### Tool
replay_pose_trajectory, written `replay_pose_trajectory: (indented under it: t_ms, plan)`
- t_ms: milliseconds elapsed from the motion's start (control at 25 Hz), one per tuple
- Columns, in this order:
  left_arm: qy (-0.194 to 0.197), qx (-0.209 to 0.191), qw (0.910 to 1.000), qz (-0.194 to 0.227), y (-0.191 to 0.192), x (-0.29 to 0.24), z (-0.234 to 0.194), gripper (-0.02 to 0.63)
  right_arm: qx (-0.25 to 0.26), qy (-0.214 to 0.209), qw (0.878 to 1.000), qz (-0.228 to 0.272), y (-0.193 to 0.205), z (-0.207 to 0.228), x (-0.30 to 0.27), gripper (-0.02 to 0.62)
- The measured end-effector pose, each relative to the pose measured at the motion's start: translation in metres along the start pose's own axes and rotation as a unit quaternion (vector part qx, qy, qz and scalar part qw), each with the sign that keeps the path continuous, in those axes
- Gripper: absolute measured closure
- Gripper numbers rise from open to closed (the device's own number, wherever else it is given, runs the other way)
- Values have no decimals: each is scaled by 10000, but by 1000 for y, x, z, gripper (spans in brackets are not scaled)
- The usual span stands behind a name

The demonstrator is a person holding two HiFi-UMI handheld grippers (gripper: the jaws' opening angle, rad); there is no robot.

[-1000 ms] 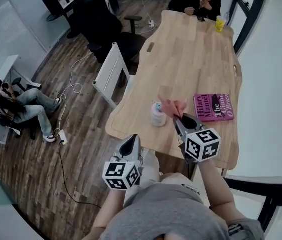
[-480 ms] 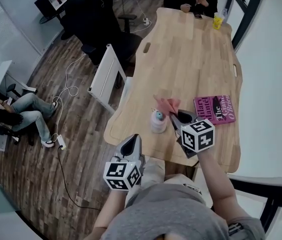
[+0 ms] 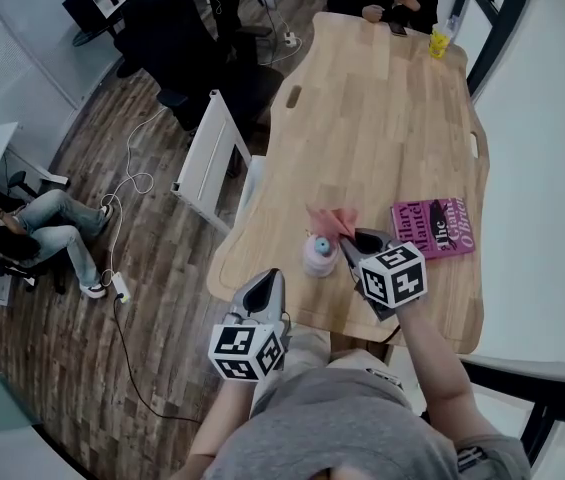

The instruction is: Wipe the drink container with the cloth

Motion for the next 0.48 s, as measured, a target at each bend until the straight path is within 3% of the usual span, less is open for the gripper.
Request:
replay_pose_trajectory:
  t_ms: [480]
  plan:
    - [77, 14, 9998, -156, 5, -17, -4, 603, 11, -83, 9990, -436, 24, 10, -15, 570]
Point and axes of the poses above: the fingertips, and each gripper's own axes: x backward along the fingers, z to its right, y out of its underside, the point moved 3 cm from there along x, backward along the fingers, and after that the axes turned 10 degrees about z, right-handed, at the moved point
